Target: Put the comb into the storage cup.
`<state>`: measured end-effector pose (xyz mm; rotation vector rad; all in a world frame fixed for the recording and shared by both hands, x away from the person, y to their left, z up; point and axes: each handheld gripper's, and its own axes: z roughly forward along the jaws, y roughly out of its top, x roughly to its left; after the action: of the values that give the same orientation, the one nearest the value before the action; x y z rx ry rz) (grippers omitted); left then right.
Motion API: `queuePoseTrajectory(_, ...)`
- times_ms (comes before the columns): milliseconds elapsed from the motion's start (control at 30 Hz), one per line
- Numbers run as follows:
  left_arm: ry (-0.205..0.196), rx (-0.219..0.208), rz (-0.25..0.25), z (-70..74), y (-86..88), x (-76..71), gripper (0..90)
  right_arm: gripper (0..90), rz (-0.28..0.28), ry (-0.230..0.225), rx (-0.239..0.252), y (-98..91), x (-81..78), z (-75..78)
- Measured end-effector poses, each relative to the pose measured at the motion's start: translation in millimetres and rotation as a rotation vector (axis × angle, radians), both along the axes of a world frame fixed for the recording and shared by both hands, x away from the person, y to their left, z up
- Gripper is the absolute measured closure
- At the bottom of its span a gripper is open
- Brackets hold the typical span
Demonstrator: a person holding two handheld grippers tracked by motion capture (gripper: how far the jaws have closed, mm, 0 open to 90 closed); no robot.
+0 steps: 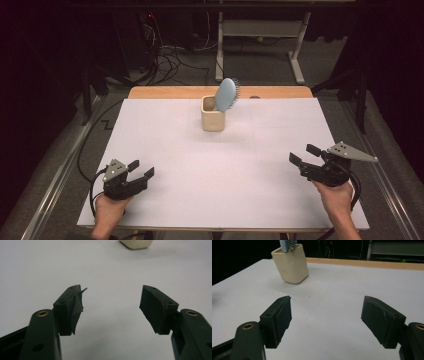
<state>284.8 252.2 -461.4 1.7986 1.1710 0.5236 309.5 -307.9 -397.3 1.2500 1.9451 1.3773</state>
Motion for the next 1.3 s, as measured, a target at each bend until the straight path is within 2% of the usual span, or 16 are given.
queuePoseTrajectory(333,-0.001,0.000,-0.001,0.1,-0.2,-0.2,35.2,25.1,0.000,0.001,-0.002,-0.2,-5.7,-3.8)
queuePoseTrajectory(733,0.000,-0.001,0.000,0.1,-0.3,-0.2,35.2,24.4,-0.026,-0.004,0.003,-3.4,-11.5,-10.0)
queuePoseTrajectory(1300,0.005,-0.002,-0.002,-0.1,-0.3,0.0,35.2,24.5,-0.036,0.014,0.003,-6.7,-15.1,-19.6)
